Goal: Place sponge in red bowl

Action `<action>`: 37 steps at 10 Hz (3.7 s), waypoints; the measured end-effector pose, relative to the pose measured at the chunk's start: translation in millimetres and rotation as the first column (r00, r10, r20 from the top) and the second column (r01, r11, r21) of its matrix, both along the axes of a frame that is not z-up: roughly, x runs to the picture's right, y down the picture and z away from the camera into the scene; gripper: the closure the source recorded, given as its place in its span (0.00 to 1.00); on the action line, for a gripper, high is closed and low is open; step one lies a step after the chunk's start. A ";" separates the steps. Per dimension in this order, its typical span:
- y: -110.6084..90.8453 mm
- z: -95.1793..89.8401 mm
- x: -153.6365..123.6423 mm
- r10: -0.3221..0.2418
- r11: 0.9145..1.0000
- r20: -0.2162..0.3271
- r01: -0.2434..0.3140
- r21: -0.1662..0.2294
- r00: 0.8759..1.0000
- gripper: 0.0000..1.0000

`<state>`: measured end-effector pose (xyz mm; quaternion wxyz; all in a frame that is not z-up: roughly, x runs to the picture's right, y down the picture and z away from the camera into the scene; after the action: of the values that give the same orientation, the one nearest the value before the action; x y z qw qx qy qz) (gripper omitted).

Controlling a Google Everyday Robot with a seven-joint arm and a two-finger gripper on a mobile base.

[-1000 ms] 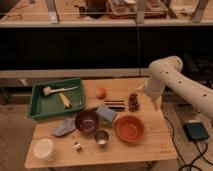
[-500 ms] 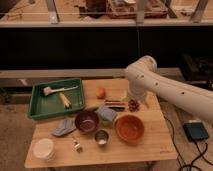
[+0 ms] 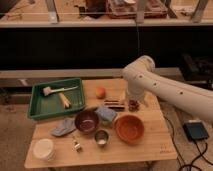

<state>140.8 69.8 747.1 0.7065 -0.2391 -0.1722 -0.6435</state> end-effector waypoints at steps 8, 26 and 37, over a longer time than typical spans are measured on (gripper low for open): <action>8.2 -0.4 -107.1 -0.406 0.905 0.408 0.421 0.058 0.818 0.20; 53.3 58.6 -137.0 -0.495 0.841 0.547 0.530 0.108 0.675 0.37; 4.8 -9.3 -92.1 -0.442 0.890 0.388 0.448 0.081 0.809 0.78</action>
<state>48.7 74.5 737.8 0.4847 -0.1425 -0.2552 -0.8244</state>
